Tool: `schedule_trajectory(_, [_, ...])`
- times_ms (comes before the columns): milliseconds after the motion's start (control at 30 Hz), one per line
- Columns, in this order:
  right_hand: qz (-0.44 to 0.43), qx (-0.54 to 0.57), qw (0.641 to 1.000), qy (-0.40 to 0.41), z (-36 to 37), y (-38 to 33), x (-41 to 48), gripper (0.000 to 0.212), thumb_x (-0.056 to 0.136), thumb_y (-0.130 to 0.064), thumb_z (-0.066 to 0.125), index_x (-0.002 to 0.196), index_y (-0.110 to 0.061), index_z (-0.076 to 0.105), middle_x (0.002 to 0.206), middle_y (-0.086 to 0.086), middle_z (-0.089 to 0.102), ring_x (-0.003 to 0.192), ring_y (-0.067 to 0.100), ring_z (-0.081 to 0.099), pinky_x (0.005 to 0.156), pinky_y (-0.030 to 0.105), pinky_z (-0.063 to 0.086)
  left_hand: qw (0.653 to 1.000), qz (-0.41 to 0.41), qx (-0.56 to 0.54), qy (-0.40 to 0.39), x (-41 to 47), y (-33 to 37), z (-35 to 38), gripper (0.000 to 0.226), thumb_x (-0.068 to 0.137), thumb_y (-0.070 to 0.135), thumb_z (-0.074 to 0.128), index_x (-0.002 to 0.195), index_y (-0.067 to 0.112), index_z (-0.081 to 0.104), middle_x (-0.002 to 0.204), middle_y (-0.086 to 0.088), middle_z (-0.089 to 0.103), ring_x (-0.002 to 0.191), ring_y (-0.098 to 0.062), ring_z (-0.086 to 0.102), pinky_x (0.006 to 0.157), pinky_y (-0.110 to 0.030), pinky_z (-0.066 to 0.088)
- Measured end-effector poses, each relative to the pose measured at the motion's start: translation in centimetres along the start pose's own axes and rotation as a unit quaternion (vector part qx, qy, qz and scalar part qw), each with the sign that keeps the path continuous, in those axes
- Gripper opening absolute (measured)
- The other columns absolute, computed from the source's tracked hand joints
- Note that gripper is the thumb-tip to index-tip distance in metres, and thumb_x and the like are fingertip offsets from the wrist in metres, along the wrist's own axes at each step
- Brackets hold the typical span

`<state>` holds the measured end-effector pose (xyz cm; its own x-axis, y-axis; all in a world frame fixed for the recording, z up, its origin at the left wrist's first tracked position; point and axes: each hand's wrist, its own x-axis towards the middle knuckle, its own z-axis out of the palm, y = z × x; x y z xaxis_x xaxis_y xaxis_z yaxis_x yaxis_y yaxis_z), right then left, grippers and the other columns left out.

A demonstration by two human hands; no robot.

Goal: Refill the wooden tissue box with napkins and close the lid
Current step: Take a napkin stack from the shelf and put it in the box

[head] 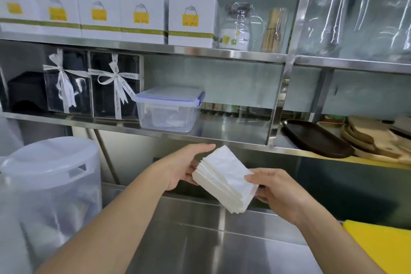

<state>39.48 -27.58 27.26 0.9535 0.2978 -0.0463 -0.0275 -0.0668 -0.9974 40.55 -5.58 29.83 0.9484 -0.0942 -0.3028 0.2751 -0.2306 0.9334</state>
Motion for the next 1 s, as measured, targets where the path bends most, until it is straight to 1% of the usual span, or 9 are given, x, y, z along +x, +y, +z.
schedule_trajectory(33, [-0.006, -0.007, 1.0, -0.003, 0.2, -0.1, -0.7, 0.016, 0.081, -0.008, 0.061, 0.09, -0.008, 0.075, 0.095, 0.01, 0.076, 0.083, 0.023, 0.07, 0.082, 0.032, 0.049, 1.0, 0.013, 0.0, 0.02, -0.9, 0.2, 0.2, 0.04, 0.074, 0.056, 0.059, 0.079, 0.016, 0.067, 0.076, -0.004, 0.065, 0.045, -0.008, 0.063, 0.024, -0.011, 0.035])
schedule_trajectory(100, [-0.011, -0.009, 1.0, -0.009, 0.5, -0.1, -2.1, 0.016, 0.081, -0.009, 0.062, 0.091, -0.008, 0.074, 0.097, 0.012, 0.075, 0.088, 0.027, 0.069, 0.081, 0.033, 0.051, 0.999, 0.022, 0.015, 0.033, -2.7, 0.2, 0.4, 0.03, 0.076, 0.047, 0.062, 0.071, 0.018, 0.066, 0.077, -0.004, 0.062, 0.044, -0.009, 0.061, 0.018, -0.013, 0.029])
schedule_trajectory(267, [0.013, 0.034, 0.999, -0.009, 1.5, 1.5, -6.2, 0.017, 0.077, -0.014, 0.066, 0.091, -0.007, 0.073, 0.099, 0.01, 0.075, 0.084, 0.023, 0.069, 0.081, 0.031, 0.047, 0.998, 0.017, 0.06, 0.022, -7.0, -0.6, 1.1, 0.016, 0.077, 0.028, 0.067, 0.081, 0.013, 0.069, 0.08, -0.004, 0.068, 0.052, -0.008, 0.063, 0.033, -0.01, 0.04])
schedule_trajectory(333, [0.045, 0.1, 0.994, 0.0, 2.1, 2.7, -7.6, 0.035, 0.067, -0.024, 0.073, 0.097, -0.006, 0.07, 0.103, 0.009, 0.073, 0.09, 0.026, 0.067, 0.086, 0.036, 0.043, 0.998, 0.022, 0.055, 0.032, -8.3, -1.0, 1.6, 0.023, 0.075, 0.024, 0.069, 0.091, 0.008, 0.069, 0.082, -0.006, 0.067, 0.061, -0.013, 0.062, 0.042, -0.013, 0.046])
schedule_trajectory(467, [0.129, 0.278, 0.952, -0.001, 3.9, 5.4, -10.8, 0.054, 0.068, -0.061, 0.063, 0.096, -0.015, 0.064, 0.094, 0.006, 0.064, 0.08, 0.017, 0.062, 0.073, 0.03, 0.039, 0.997, 0.054, 0.024, 0.046, -10.7, -0.9, 2.9, 0.024, 0.075, 0.022, 0.069, 0.093, 0.006, 0.068, 0.084, -0.008, 0.062, 0.064, -0.016, 0.057, 0.045, -0.017, 0.05])
schedule_trajectory(533, [0.147, 0.357, 0.922, -0.017, 4.8, 6.7, -12.4, 0.069, 0.071, -0.07, 0.051, 0.107, -0.012, 0.062, 0.109, 0.006, 0.07, 0.097, 0.017, 0.066, 0.073, 0.031, 0.037, 0.998, 0.05, 0.0, 0.036, -12.0, -0.5, 3.7, 0.013, 0.077, 0.024, 0.067, 0.081, 0.013, 0.066, 0.076, -0.003, 0.063, 0.053, -0.012, 0.06, 0.034, -0.013, 0.043])
schedule_trajectory(633, [0.133, 0.414, 0.9, -0.041, 6.5, 7.7, -14.7, 0.071, 0.076, -0.071, 0.044, 0.113, -0.012, 0.06, 0.116, 0.006, 0.069, 0.111, 0.018, 0.061, 0.077, 0.032, 0.036, 0.999, 0.028, -0.029, 0.007, -13.8, -0.5, 4.6, 0.014, 0.077, 0.027, 0.066, 0.069, 0.016, 0.062, 0.058, 0.003, 0.063, 0.039, -0.007, 0.059, 0.022, -0.015, 0.034])
schedule_trajectory(833, [0.075, 0.464, 0.882, -0.026, 7.7, 7.4, -18.4, 0.062, 0.072, -0.069, 0.046, 0.105, -0.022, 0.07, 0.118, 0.003, 0.068, 0.118, 0.019, 0.055, 0.094, 0.036, 0.029, 0.999, 0.029, -0.024, 0.0, -15.6, -2.6, 5.4, 0.011, 0.076, 0.023, 0.067, 0.075, 0.013, 0.066, 0.065, 0.0, 0.066, 0.043, -0.007, 0.059, 0.032, -0.013, 0.04])
schedule_trajectory(1000, [0.104, 0.371, 0.923, -0.004, 7.6, 7.8, -20.7, 0.067, 0.061, -0.071, 0.052, 0.1, -0.021, 0.073, 0.117, 0.0, 0.069, 0.121, 0.017, 0.052, 0.104, 0.039, 0.019, 0.997, 0.056, -0.026, 0.048, -16.3, -4.9, 5.6, 0.011, 0.074, 0.018, 0.07, 0.079, 0.008, 0.067, 0.067, -0.004, 0.067, 0.042, -0.006, 0.06, 0.038, -0.015, 0.044])
